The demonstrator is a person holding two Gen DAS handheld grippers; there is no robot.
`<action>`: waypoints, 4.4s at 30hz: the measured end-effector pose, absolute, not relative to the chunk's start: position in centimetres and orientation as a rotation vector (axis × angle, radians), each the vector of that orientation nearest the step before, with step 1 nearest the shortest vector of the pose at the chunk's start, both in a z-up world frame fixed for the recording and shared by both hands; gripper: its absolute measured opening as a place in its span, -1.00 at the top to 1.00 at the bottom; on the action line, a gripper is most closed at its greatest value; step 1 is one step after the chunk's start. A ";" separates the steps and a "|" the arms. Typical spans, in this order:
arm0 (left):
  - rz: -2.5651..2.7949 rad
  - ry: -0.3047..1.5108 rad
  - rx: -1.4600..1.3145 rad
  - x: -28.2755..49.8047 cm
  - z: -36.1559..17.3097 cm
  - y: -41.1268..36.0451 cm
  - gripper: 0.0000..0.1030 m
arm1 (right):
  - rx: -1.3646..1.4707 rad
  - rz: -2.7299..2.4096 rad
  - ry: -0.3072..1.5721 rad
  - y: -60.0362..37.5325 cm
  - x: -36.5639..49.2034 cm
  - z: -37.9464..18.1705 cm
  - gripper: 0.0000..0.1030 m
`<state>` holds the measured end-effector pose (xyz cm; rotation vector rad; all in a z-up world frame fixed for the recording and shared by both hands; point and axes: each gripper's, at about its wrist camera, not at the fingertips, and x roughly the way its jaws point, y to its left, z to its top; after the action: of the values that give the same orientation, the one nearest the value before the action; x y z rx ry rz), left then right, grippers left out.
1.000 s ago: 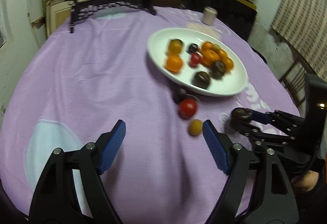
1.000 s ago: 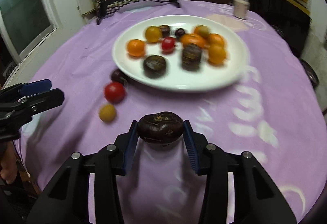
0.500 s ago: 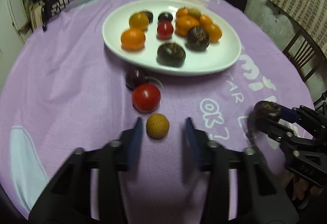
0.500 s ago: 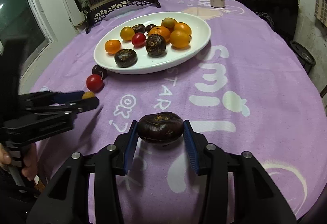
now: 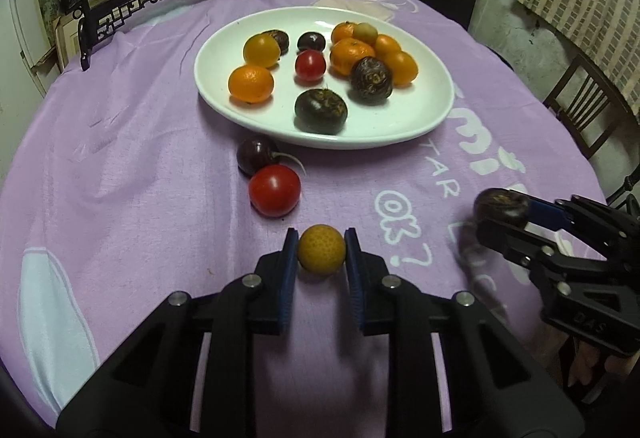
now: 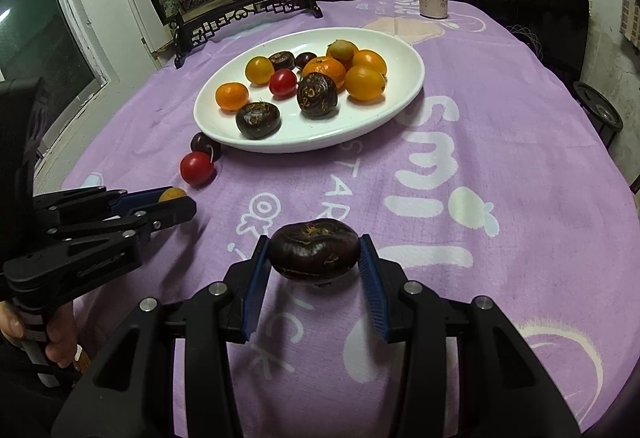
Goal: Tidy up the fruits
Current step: 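Carry both fruits over the white plate and open both tools to drop them, then grasp a red tomato with the right tool while the left tool grasps a dark cherry, then carry both fruits to the white plate and open both tools to release them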
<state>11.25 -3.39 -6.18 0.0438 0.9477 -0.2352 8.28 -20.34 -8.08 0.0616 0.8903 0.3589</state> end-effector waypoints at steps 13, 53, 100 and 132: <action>-0.209 0.878 0.028 19.5 -1.3 -2.4 0.54 | 0.023 0.337 0.830 -19.3 15.2 -4.7 0.14; -0.038 0.830 -0.150 10.9 -3.6 8.5 -0.46 | -0.056 0.531 0.891 -9.2 10.8 -7.0 -0.21; -0.232 0.984 0.015 17.2 -8.2 -2.8 0.23 | 0.088 0.389 0.927 -18.3 9.9 -8.7 0.38; -0.192 0.849 0.022 17.2 -1.0 -1.4 0.42 | 0.001 0.392 0.828 -17.5 14.6 -3.8 0.38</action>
<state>17.19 -1.36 -1.03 0.0221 0.8492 -0.1917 14.57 -17.45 -3.77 0.0007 0.8278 0.3916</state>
